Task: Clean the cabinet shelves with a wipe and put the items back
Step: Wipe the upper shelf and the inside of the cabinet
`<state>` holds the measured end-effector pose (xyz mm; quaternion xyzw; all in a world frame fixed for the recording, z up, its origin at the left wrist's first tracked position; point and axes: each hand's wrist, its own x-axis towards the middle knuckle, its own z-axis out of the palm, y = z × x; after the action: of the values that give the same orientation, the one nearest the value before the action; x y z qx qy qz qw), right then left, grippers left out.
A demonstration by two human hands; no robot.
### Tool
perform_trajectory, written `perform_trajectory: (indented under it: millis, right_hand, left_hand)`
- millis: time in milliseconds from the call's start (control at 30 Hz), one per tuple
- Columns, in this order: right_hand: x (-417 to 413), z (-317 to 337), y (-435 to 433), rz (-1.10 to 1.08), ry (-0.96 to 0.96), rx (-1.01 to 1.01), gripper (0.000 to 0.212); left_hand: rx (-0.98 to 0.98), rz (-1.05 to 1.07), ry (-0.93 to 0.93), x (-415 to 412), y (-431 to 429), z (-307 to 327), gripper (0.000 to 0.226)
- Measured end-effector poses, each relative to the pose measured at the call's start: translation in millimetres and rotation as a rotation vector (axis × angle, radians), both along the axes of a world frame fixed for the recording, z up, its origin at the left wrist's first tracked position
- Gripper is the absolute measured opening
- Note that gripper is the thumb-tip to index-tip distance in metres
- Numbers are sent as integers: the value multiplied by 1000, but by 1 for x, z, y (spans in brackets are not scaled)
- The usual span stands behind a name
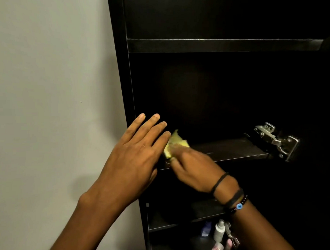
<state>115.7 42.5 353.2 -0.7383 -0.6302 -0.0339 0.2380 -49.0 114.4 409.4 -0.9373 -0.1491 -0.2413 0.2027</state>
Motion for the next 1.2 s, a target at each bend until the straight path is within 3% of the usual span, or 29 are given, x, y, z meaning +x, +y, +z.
perform_trajectory:
  millis: [133, 233, 333, 433, 600, 700, 800, 933, 1033, 1200]
  right_hand:
    - [93, 5, -49, -419, 69, -109, 30]
    - [126, 9, -68, -562, 46, -141, 30]
    - [102, 6, -54, -466, 66, -116, 30]
    - [40, 0, -22, -188, 85, -18, 26]
    - [-56, -13, 1, 127, -66, 46, 30]
    - [-42, -13, -19, 94, 5, 115, 23]
    - [12, -13, -53, -188, 4, 152, 25]
    - [73, -5, -86, -544, 0, 51, 20]
    - [65, -7, -77, -475, 20, 39, 32]
    - [-24, -22, -22, -60, 36, 168, 31]
  left_hand:
    - [1, 34, 78, 2, 0, -7, 72]
    - [-5, 34, 81, 2, -1, -10, 73]
    - [-7, 23, 63, 1, -1, -9, 75]
    - [-3, 13, 52, 2, -3, -6, 74]
    - [-20, 12, 52, 5, -2, -8, 60]
    - [-26, 8, 43, 3, -1, -10, 57]
    - [-31, 18, 73, 1, 0, -12, 66]
    - [-53, 32, 93, 2, 0, -17, 70]
    - [-64, 19, 79, 4, -1, -18, 68]
    - [-88, -34, -10, 6, -2, -12, 53]
